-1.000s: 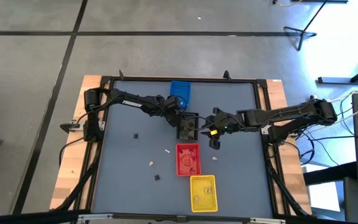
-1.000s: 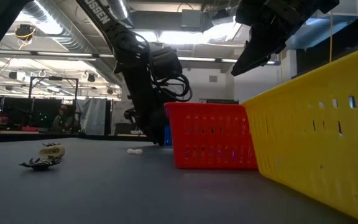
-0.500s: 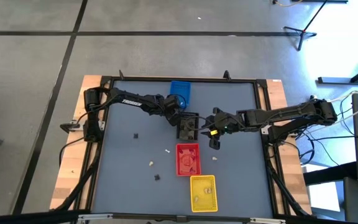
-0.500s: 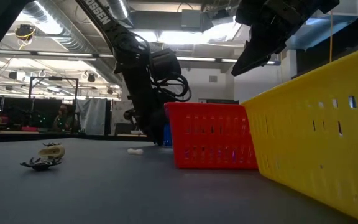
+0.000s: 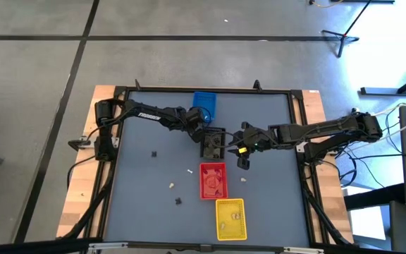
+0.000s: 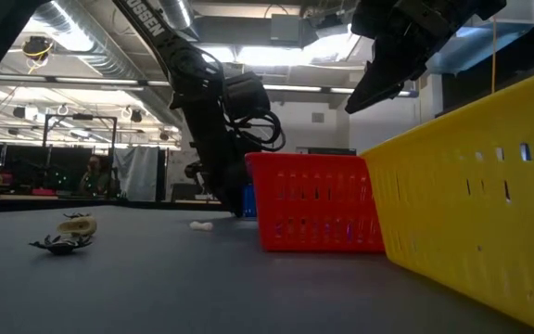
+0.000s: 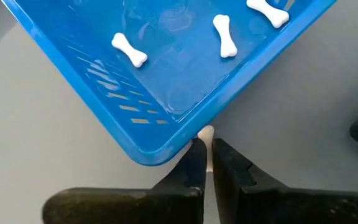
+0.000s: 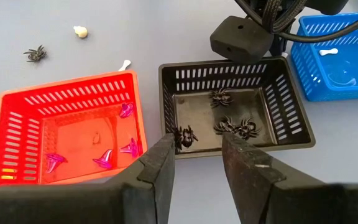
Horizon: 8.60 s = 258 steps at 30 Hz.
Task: Sort Halloween decoration
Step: Put the white bone toy into the blue bin, then put the brown skull toy into the yellow bin
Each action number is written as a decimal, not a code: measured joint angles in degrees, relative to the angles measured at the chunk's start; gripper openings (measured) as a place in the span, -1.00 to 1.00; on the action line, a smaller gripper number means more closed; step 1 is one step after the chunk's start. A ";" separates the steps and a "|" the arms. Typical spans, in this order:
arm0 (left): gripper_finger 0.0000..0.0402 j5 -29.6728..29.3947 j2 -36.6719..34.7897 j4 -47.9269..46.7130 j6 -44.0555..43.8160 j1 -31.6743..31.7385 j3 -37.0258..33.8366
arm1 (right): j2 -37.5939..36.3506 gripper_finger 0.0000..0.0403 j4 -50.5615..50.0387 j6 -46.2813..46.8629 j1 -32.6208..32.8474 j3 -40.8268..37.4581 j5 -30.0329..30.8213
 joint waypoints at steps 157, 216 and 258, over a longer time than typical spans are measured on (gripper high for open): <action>-0.55 14.95 -3.10 -13.81 28.39 -27.23 0.05 | 0.02 -0.34 0.46 0.04 -0.02 0.02 -0.02; -0.95 0.94 -11.91 -7.64 31.65 -13.95 -0.15 | 0.01 -0.34 0.54 0.02 -0.02 0.02 -0.02; -0.44 6.54 -11.93 14.01 35.71 5.75 -0.11 | 0.00 -0.34 0.46 0.02 -0.02 0.02 -0.02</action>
